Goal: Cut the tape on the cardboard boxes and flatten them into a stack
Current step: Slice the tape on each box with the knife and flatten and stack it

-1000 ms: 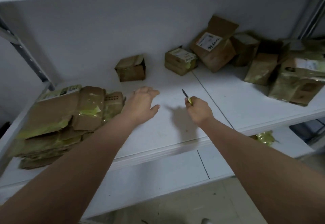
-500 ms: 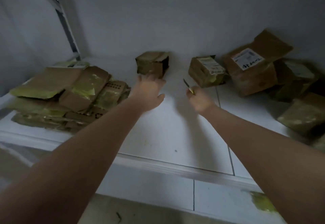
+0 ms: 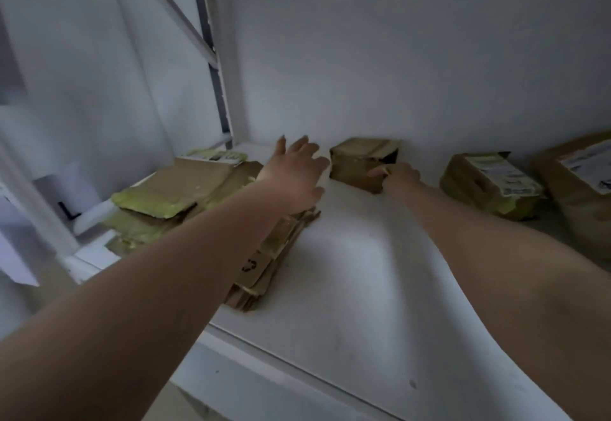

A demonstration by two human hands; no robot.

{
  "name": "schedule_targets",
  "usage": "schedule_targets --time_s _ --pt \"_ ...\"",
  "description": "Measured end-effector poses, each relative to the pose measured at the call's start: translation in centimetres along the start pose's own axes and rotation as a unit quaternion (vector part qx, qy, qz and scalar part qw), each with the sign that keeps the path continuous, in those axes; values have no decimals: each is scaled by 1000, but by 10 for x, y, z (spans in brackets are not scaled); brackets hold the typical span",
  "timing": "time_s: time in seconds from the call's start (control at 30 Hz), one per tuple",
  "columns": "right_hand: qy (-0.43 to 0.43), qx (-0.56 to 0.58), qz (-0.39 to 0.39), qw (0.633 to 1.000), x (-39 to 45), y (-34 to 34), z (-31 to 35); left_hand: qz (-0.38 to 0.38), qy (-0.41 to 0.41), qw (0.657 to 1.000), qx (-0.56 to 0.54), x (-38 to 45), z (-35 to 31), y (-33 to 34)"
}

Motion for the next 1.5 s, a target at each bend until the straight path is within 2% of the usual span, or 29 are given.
schedule_targets --time_s 0.1,0.37,0.47,0.63,0.77,0.9,0.97,1.07,1.13,1.2,1.3,1.4,1.5 --pt "9 21 -1 1000 10 9 -1 6 5 1000 7 3 4 7" --pt "-111 154 10 982 -47 -7 -12 16 5 1000 -11 -7 -20 8" --pt "-117 187 -3 975 -83 -30 -23 17 -5 999 -37 -17 -46 -5" --pt "-132 228 10 965 -135 -77 -29 -6 -20 990 -141 -33 -103 -40" --pt "-163 207 30 964 -171 -112 -19 -27 -55 981 -185 -44 -147 -65" --pt "-169 205 68 962 -194 -128 -17 -69 -109 962 -241 -56 -171 -85" --pt "-173 226 13 958 -198 -137 -21 -74 -126 938 -315 -65 -172 -94" --pt "-146 198 -83 966 -198 -148 -36 -80 -176 869 -455 -83 -163 -102" --pt "-115 141 -80 980 -201 -147 -52 2 -230 847 -479 -97 -159 -94" --pt "-69 90 -50 992 -206 -140 -70 85 -281 839 -458 -112 -154 -78" --pt "-25 68 -3 997 -208 -123 -99 69 -298 857 -415 -122 -144 -68" --pt "-6 81 10 997 -212 -114 -118 20 -230 917 -325 -114 -148 -77" --pt "-31 112 24 993 -220 -109 -127 38 -160 961 -223 -103 -160 -82"
Point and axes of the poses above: each hand's wrist, its own x-axis towards the middle knuckle, its own y-axis out of the palm, z = x × y, the point moved 2 cm from there along x, towards the middle knuckle, and after that the axes turned 14 degrees about x, right-handed, at the moved point
